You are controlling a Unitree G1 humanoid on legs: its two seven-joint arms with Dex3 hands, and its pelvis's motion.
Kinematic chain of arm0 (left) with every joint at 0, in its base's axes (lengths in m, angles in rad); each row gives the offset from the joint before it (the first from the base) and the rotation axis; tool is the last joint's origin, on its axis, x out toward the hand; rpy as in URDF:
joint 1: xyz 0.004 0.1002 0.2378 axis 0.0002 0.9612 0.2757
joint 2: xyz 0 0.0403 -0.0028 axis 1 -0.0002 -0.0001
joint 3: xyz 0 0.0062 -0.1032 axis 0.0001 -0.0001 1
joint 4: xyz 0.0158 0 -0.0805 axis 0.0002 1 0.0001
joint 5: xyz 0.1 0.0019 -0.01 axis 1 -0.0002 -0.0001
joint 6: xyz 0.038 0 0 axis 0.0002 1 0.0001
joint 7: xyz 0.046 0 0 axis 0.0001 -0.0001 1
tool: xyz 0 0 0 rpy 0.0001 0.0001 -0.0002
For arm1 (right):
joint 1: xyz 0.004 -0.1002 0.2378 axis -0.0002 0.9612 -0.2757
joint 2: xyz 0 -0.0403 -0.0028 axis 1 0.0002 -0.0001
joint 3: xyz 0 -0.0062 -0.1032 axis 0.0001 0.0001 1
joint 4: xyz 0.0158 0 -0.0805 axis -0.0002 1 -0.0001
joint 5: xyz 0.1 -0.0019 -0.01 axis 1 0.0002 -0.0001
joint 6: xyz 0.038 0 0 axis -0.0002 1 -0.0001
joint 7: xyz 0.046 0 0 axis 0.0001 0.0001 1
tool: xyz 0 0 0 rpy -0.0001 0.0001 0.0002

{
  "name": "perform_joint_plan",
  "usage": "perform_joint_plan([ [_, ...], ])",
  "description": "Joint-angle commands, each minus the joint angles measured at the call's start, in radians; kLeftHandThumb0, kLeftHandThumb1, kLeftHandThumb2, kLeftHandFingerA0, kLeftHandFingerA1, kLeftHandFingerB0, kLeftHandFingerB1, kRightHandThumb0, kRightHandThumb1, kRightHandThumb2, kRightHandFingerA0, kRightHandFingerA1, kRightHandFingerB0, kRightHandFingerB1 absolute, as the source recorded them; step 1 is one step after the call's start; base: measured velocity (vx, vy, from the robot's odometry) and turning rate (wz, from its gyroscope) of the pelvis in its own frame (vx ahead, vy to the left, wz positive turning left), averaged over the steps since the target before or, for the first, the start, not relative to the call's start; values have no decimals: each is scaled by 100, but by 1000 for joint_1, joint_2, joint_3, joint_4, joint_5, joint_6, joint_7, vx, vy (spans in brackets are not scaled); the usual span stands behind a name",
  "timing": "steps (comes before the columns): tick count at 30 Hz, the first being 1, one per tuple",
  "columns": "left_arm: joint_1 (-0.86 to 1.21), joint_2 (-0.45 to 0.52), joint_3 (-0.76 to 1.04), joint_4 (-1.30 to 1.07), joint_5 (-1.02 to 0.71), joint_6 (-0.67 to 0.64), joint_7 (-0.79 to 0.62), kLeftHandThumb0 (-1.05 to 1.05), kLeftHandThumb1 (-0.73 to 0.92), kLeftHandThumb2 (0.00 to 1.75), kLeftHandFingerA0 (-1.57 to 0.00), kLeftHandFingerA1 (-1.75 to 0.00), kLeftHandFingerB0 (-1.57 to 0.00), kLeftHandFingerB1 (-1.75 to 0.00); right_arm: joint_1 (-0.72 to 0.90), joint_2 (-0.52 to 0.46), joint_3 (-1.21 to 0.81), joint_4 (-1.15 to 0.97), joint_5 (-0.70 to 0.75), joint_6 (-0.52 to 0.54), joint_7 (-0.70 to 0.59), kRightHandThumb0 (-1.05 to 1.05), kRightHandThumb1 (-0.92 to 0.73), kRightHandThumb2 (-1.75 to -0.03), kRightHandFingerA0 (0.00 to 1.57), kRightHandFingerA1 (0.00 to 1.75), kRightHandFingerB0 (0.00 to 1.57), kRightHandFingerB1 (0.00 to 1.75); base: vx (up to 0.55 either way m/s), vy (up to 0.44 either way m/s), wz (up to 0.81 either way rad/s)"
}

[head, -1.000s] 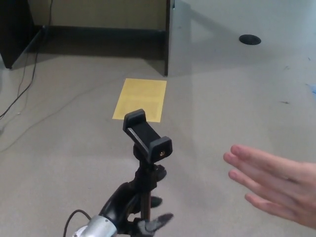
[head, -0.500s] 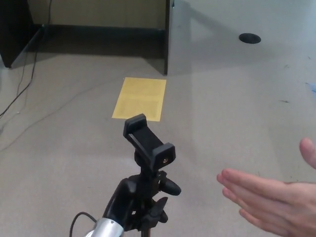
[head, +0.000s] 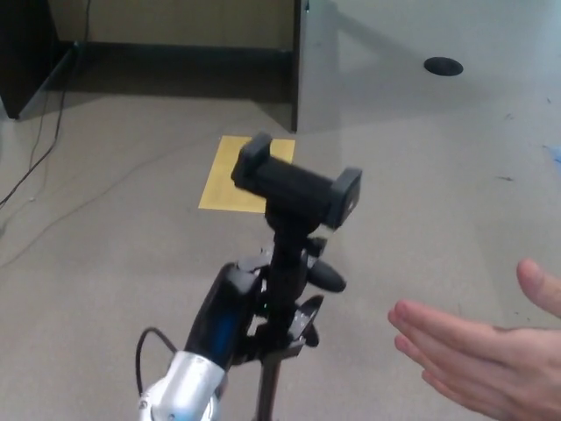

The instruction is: There is a tripod standing in front of the robot and the robot extends its left arm to grab it. It lifts the tripod and passes it to a person.

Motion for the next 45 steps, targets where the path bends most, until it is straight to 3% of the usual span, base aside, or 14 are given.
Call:
perform_joint_plan([
  [1, -70, -6, -2, -197, -75, 100, -61, -2, 82, 72, -101, -129, -82, -108, 3, -19, 6, 8, -9, 18, 14, -38, -69, -62, 73, 44, 47, 36, 0, 0, 0],
  [7, -142, -49, -53, -374, -100, 312, -68, -8, 77, 76, -104, -128, -85, -103, 7, -21, 15, 2, -20, 43, 19, -41, -68, -63, 77, 55, 45, 36, 0, 0, 0],
  [10, -199, -70, -70, -402, -121, 354, -89, -10, 76, 75, -103, -126, -85, -100, 1, -19, 21, -2, -23, 57, 19, -40, -69, -62, 79, 61, 47, 36, 0, 0, 0],
  [11, -227, -85, -80, -405, -128, 368, -93, -9, 75, 74, -103, -125, -85, -100, 5, -22, 21, -5, -23, 53, 22, -41, -69, -62, 76, 55, 45, 36, 0, 0, 0],
  [12, -258, -91, -92, -410, -124, 376, -98, -9, 76, 72, -103, -124, -84, -97, 7, -22, 20, -8, -20, 52, 21, -46, -58, -86, 70, 63, 42, 49, 0, 0, 0],
  [13, -260, -90, -91, -413, -125, 383, -98, -9, 76, 72, -103, -124, -84, -97, 8, -23, 20, -9, -20, 53, 22, -46, -58, -86, 70, 63, 42, 49, 0, 0, 0],
  [14, -286, -100, -97, -420, -130, 405, -101, -8, 76, 72, -106, -121, -85, -94, 8, -24, 23, -10, -24, 52, 17, -39, -71, -61, 76, 50, 48, 37, 0, 0, 0],
  [26, -511, -251, -255, -531, -89, 622, -50, -19, 70, 75, -112, -118, -92, -86, 11, -28, 29, -4, -22, 36, 32, -39, -71, -62, 69, 43, 47, 36, 0, 0, 0],
  [32, -516, -295, -305, -562, -130, 618, -55, -17, 73, 69, -109, -123, -89, -86, 4, -29, 32, 11, -28, -7, 1, -36, -70, -61, 75, 46, 53, 39, 0, 0, 0],
  [33, -514, -303, -317, -572, -143, 615, -58, -15, 72, 72, -107, -128, -87, -90, -4, -28, 36, 25, -32, -39, -8, -37, -69, -62, 75, 46, 56, 40, 0, 0, 0],
  [34, -520, -288, -335, -590, -129, 612, -61, -19, 72, 71, -105, -127, -88, -92, 47, -71, 97, -102, -174, -26, -197, -54, -74, -62, 57, 38, 58, 38, 0, 0, 0],
  [35, -523, -280, -344, -598, -118, 613, -59, -16, 75, 72, -101, -134, -83, -98, 52, -76, 107, -116, -189, -23, -220, -54, -74, -62, 57, 38, 58, 38, 0, 0, 0],
  [40, -492, -253, -415, -667, -77, 622, -43, -9, 90, 68, -79, -159, -58, -114, 62, -81, 125, -128, -188, -13, -235, -54, -74, -62, 57, 38, 58, 38, 0, 0, 0],
  [45, -449, -224, -424, -697, -107, 638, -63, -14, 92, 69, -69, -155, -55, -105, 74, -86, 135, -129, -192, -13, -252, -54, -74, -62, 57, 38, 58, 38, 0, 0, 0],
])
